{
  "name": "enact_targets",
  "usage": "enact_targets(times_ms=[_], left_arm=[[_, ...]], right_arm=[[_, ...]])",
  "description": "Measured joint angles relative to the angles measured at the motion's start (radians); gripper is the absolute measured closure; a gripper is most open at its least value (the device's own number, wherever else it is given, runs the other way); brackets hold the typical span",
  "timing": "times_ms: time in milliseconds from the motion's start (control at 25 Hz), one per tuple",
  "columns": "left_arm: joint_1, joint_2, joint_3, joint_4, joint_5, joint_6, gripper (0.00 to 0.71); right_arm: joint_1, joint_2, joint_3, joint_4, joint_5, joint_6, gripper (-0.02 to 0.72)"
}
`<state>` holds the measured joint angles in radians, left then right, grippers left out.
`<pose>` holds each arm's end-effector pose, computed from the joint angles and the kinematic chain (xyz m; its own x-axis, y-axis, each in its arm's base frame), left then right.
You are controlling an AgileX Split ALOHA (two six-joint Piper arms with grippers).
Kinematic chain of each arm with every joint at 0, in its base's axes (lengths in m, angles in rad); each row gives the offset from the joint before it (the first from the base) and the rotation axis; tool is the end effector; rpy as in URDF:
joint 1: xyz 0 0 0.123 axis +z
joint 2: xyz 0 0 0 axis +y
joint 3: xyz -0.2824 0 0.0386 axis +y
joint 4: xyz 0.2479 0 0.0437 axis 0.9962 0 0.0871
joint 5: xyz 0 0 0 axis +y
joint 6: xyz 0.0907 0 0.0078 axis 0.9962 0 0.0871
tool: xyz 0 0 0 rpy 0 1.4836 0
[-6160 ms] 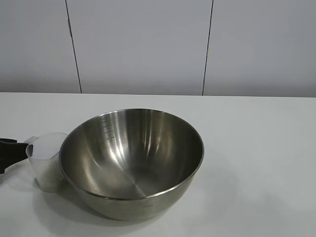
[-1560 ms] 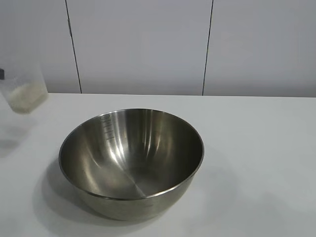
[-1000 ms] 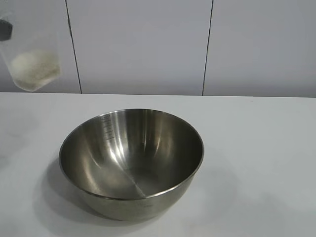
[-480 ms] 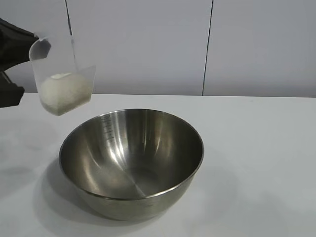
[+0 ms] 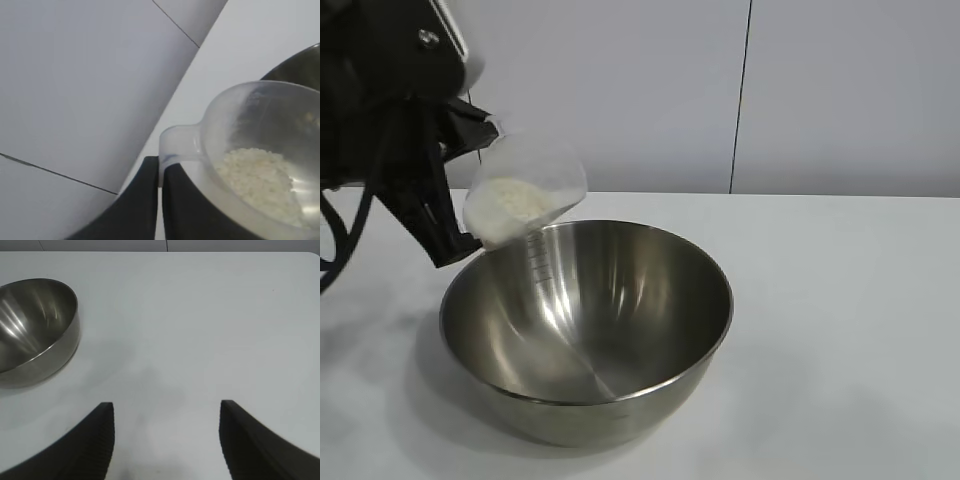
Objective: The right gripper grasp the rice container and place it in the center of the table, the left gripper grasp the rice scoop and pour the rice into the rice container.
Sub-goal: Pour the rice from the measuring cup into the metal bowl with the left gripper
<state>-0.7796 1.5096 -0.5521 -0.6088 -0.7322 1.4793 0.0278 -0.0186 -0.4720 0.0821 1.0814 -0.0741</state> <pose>0.2246 -0.1732 0.2100 0.2350 0.8617 -0.4497 0.3472 0.3578 0.8669 -0.0057 0.0064 0.2679 -0.4776 -0.0486 -0.8772 -0.1081 0.9941 0.0038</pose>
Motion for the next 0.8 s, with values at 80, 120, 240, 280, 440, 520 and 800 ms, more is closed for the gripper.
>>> enact_targets(times_ms=[80, 120, 240, 280, 440, 520, 800], left_arm=[[-0.058, 0.034, -0.004, -0.094, -0.094, 0.158, 0.701], [-0.083, 0.053, -0.004, -0.124, -0.143, 0.223, 0.701], [-0.162, 0.114, -0.005, -0.181, -0.284, 0.361, 0.701], [-0.178, 0.138, -0.006, -0.187, -0.335, 0.406, 0.701], [-0.212, 0.217, -0.009, -0.220, -0.394, 0.604, 0.701], [-0.213, 0.239, -0.009, -0.260, -0.394, 0.675, 0.701], [-0.213, 0.246, -0.009, -0.281, -0.398, 0.829, 0.701]], right_arm=[[0.000, 0.000, 0.000, 0.000, 0.000, 0.000, 0.285], [0.000, 0.000, 0.000, 0.000, 0.000, 0.000, 0.285], [0.000, 0.000, 0.000, 0.000, 0.000, 0.000, 0.285], [0.000, 0.000, 0.000, 0.000, 0.000, 0.000, 0.285], [0.000, 0.000, 0.000, 0.000, 0.000, 0.000, 0.285], [0.000, 0.000, 0.000, 0.000, 0.000, 0.000, 0.285], [0.000, 0.000, 0.000, 0.000, 0.001, 0.000, 0.285]])
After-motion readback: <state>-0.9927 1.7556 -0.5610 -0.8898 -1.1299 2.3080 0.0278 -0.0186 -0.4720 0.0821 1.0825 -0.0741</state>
